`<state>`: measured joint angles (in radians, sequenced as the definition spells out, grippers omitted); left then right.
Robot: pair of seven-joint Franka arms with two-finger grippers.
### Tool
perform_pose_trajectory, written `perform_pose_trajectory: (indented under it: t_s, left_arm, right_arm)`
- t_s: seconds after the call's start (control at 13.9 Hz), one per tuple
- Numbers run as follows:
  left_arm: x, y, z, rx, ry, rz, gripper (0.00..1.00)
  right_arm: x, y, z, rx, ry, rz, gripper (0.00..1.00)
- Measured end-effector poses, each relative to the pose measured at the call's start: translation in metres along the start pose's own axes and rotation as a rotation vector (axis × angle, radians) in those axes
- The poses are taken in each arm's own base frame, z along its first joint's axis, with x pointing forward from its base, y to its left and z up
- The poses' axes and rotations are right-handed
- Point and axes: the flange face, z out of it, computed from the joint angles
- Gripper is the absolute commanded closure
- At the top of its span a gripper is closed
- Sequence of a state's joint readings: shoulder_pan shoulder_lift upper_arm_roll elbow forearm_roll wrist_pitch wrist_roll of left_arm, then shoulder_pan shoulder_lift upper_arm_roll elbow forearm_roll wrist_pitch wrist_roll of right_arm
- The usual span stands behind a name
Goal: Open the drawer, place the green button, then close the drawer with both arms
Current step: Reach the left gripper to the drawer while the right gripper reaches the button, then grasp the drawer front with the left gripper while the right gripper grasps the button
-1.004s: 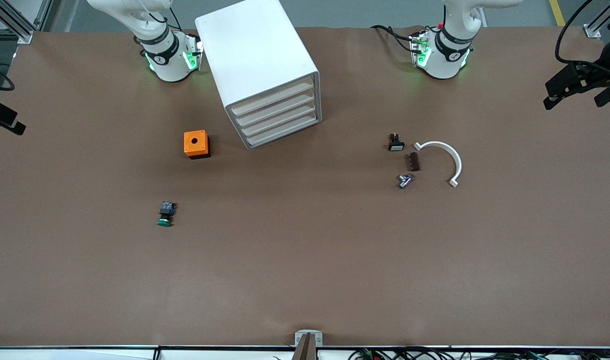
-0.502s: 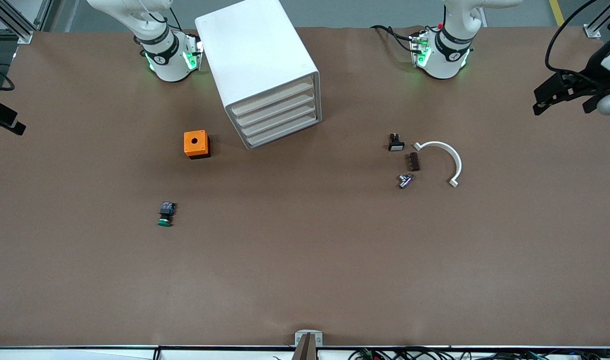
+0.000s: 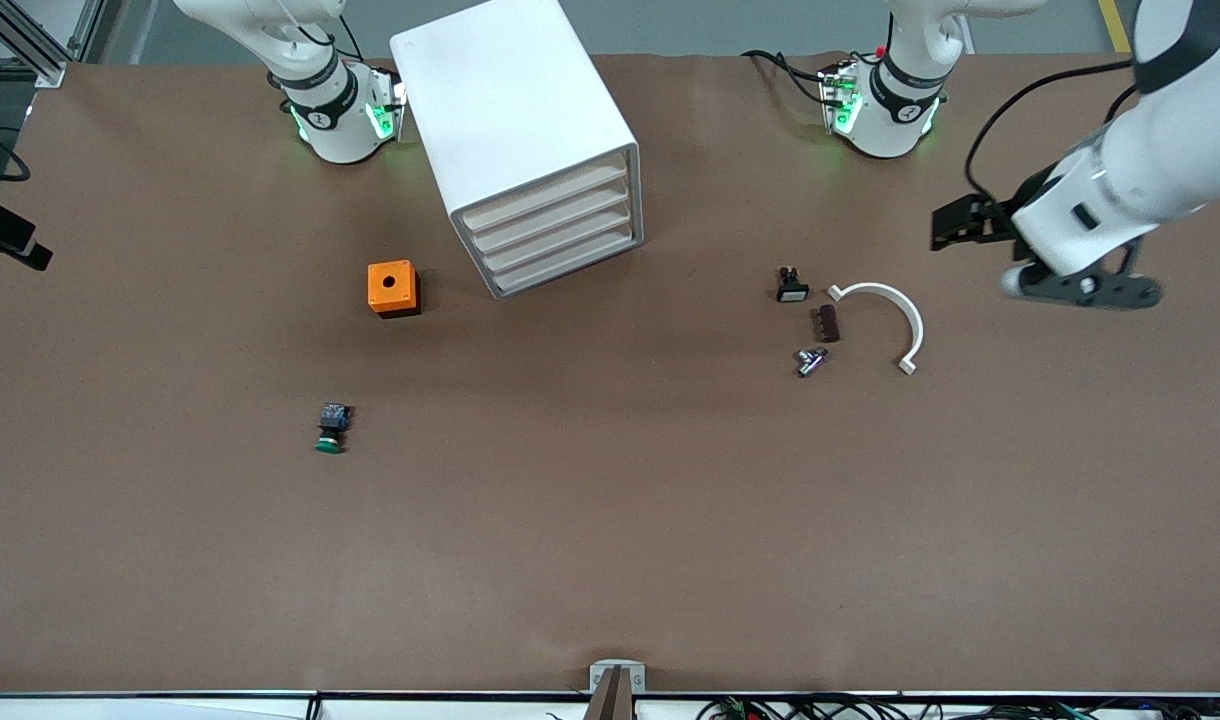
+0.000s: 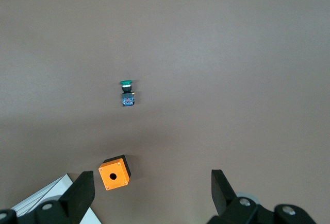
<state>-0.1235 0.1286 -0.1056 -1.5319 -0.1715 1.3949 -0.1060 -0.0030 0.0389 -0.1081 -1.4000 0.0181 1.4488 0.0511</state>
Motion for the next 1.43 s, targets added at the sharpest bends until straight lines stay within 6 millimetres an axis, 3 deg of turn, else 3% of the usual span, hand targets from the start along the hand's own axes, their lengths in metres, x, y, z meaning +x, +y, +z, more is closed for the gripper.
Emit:
perform_pose_trajectory:
  t_s: [0.22,0.36,0.5,0.72,0.93,1.08,1.22,1.43]
  left_arm:
    - [0.036,0.033,0.058,-0.091,-0.101,0.051,0.00]
    - [0.057,0.062,0.094,-0.150,-0.132,0.089,0.00]
    - [0.068,0.103,0.129,-0.201,-0.160,0.143,0.00]
    - [0.068,0.169,0.172,-0.302,-0.205,0.207,0.00]
    - [0.069,0.216,0.219,-0.397,-0.250,0.258,0.00]
    - [0.078,0.225,0.256,-0.493,-0.286,0.330,0.00]
    - [0.093,0.220,0.294,-0.605,-0.305,0.370,0.00]
    - [0.103,0.218,0.342,-0.768,-0.301,0.399,0.00]
  right_arm:
    - [0.002,-0.001,0.006,-0.001,-0.014,-0.002,0.00]
    - [0.008,-0.008,0.024,-0.005,-0.052,-0.013,0.00]
    - [0.019,-0.019,0.056,-0.012,-0.108,-0.030,0.00]
    - [0.039,-0.033,0.109,-0.021,-0.144,-0.048,0.00]
    - [0.049,-0.042,0.163,-0.024,-0.133,-0.045,0.00]
    - [0.048,-0.049,0.198,-0.026,-0.120,-0.029,0.00]
    - [0.045,-0.059,0.233,-0.029,-0.111,-0.003,0.00]
    - [0.040,-0.087,0.281,-0.044,-0.119,0.055,0.00]
